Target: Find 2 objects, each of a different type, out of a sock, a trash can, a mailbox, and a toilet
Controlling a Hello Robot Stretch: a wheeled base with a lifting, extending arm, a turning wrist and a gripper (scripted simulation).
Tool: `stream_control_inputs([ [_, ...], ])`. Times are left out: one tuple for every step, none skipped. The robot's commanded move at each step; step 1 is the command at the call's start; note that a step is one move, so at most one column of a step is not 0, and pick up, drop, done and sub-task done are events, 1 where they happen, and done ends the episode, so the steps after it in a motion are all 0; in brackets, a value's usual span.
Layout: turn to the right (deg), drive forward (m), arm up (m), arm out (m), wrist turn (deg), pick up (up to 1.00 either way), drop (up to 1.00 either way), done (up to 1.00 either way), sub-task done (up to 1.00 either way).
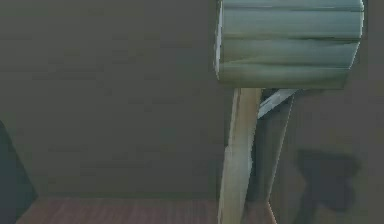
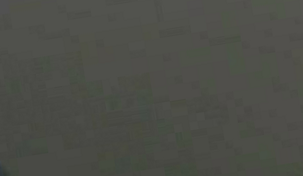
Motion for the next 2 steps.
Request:
stream_control_inputs([
  [0.0,0.2,0.0,0.0,0.0,0.0,0.0,0.0,0.0],
  [21.0,0.0,0.0,0.0,0.0,0.0,0.0,0.0,0.0],
])
